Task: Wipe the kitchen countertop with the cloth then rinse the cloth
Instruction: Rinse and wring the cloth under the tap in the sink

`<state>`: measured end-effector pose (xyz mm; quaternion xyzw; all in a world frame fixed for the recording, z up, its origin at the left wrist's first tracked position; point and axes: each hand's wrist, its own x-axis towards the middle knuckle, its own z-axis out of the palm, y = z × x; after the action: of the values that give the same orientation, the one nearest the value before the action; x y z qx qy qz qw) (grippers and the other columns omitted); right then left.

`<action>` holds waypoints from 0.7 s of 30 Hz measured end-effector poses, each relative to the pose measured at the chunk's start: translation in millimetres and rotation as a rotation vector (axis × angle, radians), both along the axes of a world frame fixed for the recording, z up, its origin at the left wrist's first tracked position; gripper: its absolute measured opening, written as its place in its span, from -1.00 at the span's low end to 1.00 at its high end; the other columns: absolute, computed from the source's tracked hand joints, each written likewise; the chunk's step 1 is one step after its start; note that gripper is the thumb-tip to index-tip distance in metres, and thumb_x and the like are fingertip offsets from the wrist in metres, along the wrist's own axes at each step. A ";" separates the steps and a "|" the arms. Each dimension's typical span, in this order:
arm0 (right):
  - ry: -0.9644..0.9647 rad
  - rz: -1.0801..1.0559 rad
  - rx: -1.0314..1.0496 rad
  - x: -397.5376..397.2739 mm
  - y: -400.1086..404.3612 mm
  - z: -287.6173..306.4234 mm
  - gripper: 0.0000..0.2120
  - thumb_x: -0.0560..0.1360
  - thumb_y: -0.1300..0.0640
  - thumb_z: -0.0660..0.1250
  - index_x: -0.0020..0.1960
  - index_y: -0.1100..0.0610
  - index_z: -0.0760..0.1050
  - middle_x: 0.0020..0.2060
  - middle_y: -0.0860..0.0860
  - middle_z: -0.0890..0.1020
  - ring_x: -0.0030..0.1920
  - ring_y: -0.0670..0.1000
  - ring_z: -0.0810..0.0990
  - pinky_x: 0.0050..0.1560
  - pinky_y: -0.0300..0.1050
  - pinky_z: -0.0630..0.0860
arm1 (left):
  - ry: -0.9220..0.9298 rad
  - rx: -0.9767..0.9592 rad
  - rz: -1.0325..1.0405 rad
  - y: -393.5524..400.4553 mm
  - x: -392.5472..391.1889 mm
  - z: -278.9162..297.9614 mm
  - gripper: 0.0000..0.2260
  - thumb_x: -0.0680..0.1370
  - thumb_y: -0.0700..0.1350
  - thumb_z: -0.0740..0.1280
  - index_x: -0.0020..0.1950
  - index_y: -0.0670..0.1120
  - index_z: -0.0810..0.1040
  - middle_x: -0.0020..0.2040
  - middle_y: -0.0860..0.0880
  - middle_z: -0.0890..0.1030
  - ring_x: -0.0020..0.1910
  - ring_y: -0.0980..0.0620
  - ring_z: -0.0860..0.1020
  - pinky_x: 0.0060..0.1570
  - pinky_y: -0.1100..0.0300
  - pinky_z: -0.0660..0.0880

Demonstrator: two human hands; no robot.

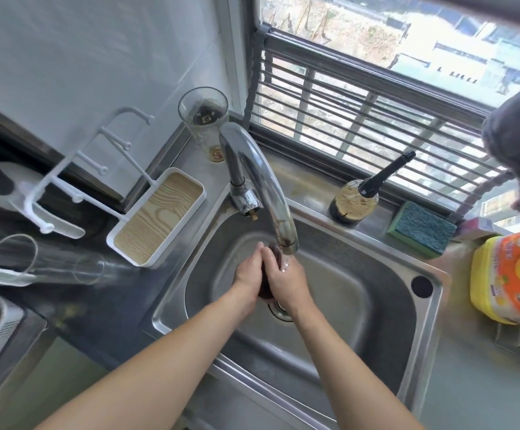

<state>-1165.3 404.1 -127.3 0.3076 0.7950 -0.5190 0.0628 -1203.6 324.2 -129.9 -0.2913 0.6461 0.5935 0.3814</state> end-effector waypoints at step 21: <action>-0.075 0.041 -0.070 28.1 14.3 -20.1 -0.65 0.51 -0.20 0.35 0.25 -0.12 0.52 0.05 0.00 0.63 0.12 -0.03 0.54 0.14 -0.12 0.43 | -0.133 0.230 0.001 -11.2 9.4 8.6 -0.83 0.65 -0.16 0.20 0.11 -0.10 0.59 0.07 -0.22 0.65 -0.06 -0.10 0.64 -0.26 0.01 0.65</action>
<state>-1137.1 418.4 -147.4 0.3081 0.7796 -0.5332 0.1137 -1194.2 313.0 -121.3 -0.2846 0.5471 0.6431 0.4541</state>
